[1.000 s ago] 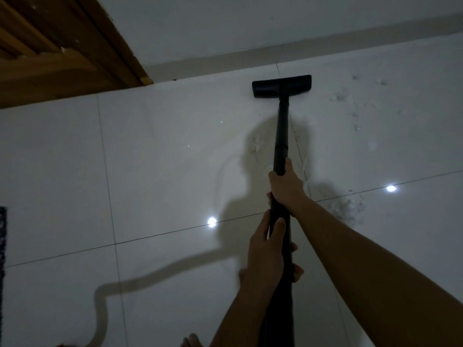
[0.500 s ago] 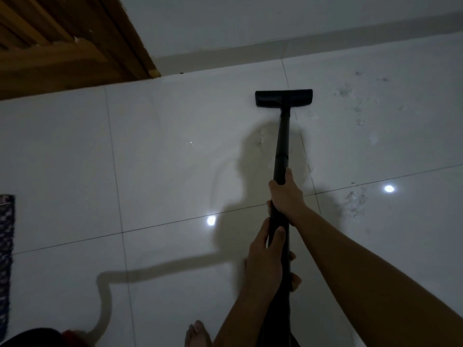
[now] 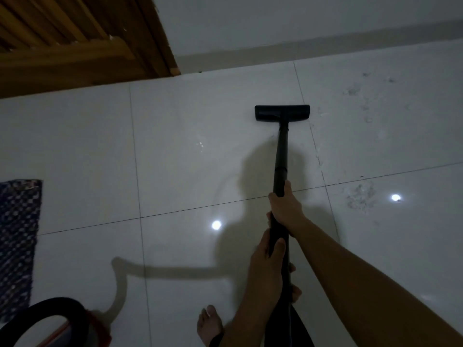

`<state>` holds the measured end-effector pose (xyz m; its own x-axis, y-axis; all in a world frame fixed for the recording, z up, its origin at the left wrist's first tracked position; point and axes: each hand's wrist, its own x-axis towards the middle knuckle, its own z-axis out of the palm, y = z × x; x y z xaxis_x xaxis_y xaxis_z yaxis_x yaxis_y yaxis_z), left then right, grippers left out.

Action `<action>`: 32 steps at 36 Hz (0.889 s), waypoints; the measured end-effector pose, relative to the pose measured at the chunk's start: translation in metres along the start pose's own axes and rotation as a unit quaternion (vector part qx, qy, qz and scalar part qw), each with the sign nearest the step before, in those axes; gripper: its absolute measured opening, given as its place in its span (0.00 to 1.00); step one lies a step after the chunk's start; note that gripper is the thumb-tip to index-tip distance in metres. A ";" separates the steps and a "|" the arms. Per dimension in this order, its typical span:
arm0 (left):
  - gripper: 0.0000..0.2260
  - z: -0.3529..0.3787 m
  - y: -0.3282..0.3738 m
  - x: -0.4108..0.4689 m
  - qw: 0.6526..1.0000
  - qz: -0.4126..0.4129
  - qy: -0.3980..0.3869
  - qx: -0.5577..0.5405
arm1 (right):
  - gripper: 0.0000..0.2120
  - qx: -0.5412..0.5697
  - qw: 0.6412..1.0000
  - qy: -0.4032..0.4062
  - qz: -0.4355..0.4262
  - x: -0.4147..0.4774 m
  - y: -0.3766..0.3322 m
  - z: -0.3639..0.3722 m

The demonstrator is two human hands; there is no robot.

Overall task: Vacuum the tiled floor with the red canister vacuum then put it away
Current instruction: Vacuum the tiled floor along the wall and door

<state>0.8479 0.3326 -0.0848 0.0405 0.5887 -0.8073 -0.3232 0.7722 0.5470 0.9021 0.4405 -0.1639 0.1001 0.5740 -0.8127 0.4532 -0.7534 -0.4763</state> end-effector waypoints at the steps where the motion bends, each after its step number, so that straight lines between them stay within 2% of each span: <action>1: 0.15 -0.002 -0.002 -0.004 1.000 -0.001 0.001 0.005 | 0.31 -0.003 1.000 -0.002 -0.002 -0.005 0.003 0.001; 6: 0.14 -0.009 -0.014 -0.022 1.000 -0.004 0.001 0.012 | 0.29 -0.018 1.000 0.000 -0.010 -0.028 0.015 0.007; 23: 0.13 -0.041 -0.067 -0.082 0.996 0.011 -0.006 0.093 | 0.33 0.043 0.998 0.022 0.027 -0.080 0.079 0.039; 29: 0.14 -0.038 -0.091 -0.110 0.996 -0.024 0.000 0.082 | 0.32 0.025 0.999 0.017 0.017 -0.103 0.111 0.038; 32: 0.15 -0.038 -0.103 -0.130 0.997 0.005 -0.017 0.074 | 0.32 0.032 0.999 0.011 0.028 -0.109 0.129 0.035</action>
<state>0.8404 0.1673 -0.0447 0.0699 0.6023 -0.7952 -0.1810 0.7916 0.5837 0.9185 0.2696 -0.1486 0.1444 0.5370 -0.8312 0.3892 -0.8031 -0.4512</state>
